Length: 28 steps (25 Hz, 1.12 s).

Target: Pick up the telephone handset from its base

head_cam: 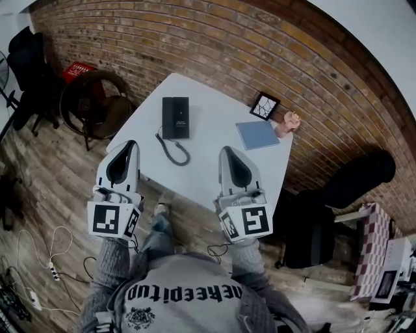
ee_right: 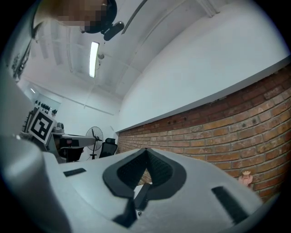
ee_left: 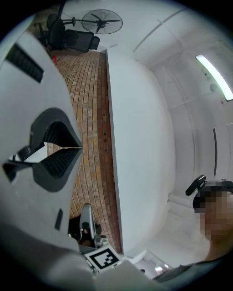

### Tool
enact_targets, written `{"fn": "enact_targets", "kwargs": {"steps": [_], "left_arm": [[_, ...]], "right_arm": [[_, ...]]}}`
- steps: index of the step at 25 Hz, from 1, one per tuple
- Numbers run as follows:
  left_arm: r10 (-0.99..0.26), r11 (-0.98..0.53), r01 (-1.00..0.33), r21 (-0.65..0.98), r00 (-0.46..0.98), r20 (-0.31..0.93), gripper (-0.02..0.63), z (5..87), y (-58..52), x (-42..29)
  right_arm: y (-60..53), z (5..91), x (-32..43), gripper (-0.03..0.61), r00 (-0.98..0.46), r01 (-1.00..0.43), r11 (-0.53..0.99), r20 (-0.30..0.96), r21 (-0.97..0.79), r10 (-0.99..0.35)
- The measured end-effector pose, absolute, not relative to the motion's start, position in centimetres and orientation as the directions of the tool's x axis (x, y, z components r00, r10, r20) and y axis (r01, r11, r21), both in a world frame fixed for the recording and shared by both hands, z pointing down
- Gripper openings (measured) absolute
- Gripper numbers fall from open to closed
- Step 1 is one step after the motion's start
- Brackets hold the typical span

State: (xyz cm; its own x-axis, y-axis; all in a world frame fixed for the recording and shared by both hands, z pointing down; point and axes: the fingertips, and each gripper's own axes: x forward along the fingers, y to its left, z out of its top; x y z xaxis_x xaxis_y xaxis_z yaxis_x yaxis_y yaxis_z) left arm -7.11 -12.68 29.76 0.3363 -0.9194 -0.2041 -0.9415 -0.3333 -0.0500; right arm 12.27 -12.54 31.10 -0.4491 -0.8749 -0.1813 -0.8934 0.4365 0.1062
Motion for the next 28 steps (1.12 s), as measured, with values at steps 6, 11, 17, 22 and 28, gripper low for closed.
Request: {"fn": "enact_targets", "kwargs": {"steps": [6, 11, 17, 22, 28], "left_arm": [[-0.912, -0.356, -0.933, -0.049, 0.359, -0.197, 0.012, 30.2, -18.4, -7.3], [-0.907, -0.384, -0.922, -0.044, 0.386, -0.171, 0.012, 30.4, -23.7, -8.0], [-0.877, -0.464, -0.886, -0.011, 0.461, -0.133, 0.012, 31.1, -29.5, -8.3], [-0.828, -0.561, -0.827, 0.03, 0.561, -0.012, 0.013, 36.1, -34.4, -7.5], [-0.742, -0.63, -0.763, 0.142, 0.646, 0.181, 0.014, 43.9, -38.6, -6.3]], "right_arm": [[-18.3, 31.2, 11.7, 0.005, -0.439, -0.899, 0.426, -0.177, 0.104, -0.881], [-23.4, 30.8, 10.5, 0.005, -0.425, -0.905, 0.413, -0.17, 0.101, -0.889], [-28.5, 30.7, 8.9, 0.005, -0.406, -0.913, 0.394, -0.158, 0.104, -0.9], [-31.6, 31.8, 8.2, 0.005, -0.38, -0.924, 0.368, -0.124, 0.106, -0.917], [-34.7, 33.7, 8.2, 0.005, -0.337, -0.939, 0.329, -0.072, 0.104, -0.939]]}}
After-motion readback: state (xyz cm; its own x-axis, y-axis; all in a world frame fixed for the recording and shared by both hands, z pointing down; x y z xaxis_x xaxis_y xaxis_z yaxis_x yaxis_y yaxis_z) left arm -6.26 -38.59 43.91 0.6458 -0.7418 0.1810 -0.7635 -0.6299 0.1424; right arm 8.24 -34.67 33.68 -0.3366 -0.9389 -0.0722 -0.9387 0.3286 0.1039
